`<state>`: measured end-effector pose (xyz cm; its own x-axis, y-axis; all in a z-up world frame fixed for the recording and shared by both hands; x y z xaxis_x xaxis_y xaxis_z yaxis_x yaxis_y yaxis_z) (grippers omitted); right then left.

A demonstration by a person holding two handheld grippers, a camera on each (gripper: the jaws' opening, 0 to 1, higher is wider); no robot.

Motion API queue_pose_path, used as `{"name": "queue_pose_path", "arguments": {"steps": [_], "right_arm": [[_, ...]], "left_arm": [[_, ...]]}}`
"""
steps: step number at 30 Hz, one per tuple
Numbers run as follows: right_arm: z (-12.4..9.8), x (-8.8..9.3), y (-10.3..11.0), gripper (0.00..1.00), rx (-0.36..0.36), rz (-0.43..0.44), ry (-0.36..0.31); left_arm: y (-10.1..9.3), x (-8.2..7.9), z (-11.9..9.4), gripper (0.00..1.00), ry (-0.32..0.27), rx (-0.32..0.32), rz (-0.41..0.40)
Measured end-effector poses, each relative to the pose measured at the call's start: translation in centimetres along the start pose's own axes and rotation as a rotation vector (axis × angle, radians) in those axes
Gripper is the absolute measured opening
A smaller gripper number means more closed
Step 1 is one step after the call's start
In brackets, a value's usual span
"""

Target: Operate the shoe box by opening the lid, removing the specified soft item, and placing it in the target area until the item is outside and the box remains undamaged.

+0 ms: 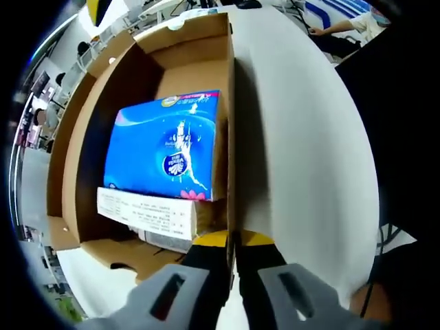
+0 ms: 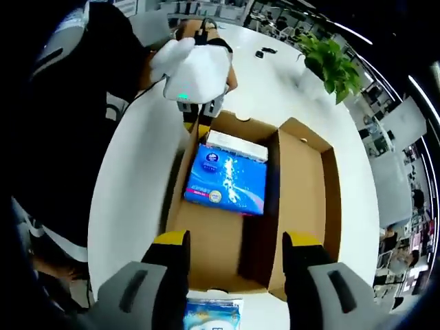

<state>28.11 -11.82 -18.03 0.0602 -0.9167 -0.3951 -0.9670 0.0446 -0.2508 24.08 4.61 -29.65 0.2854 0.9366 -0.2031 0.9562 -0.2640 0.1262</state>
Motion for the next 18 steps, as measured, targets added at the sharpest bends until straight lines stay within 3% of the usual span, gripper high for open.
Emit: {"name": "queue_pose_path", "arguments": {"steps": [6,9,12,18], "right_arm": [[2.5,-1.1,0.0,0.60,-0.061,-0.195,-0.012],[3.6,-1.3,-0.2,0.63,-0.084,-0.211,-0.021],[4.7,-1.1,-0.4,0.63,-0.098,-0.305,-0.002],[5.6,-1.4,-0.2,0.65,-0.118,-0.370,-0.010]], "left_arm": [[-0.2,-0.1,-0.2,0.03,-0.021,0.006,-0.009],[-0.3,-0.1,-0.1,0.03,-0.026,0.004,-0.005],[-0.2,-0.1,-0.1,0.03,-0.029,0.001,-0.007],[-0.1,-0.1,0.0,0.03,-0.018,0.000,-0.004]]}}
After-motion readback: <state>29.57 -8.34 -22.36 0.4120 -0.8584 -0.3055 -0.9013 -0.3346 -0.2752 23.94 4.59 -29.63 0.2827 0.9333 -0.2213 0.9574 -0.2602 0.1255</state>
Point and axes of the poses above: the point that each gripper's makers call its tool centre point, and the gripper's own axes: z roughly forward along the fingers, y roughly to its left, x roughly out of its underside, the point moved 2 cm from there along -z, roughly backward along the fingers, and after that the axes turned 8 degrees about z, right-handed, at the moved point
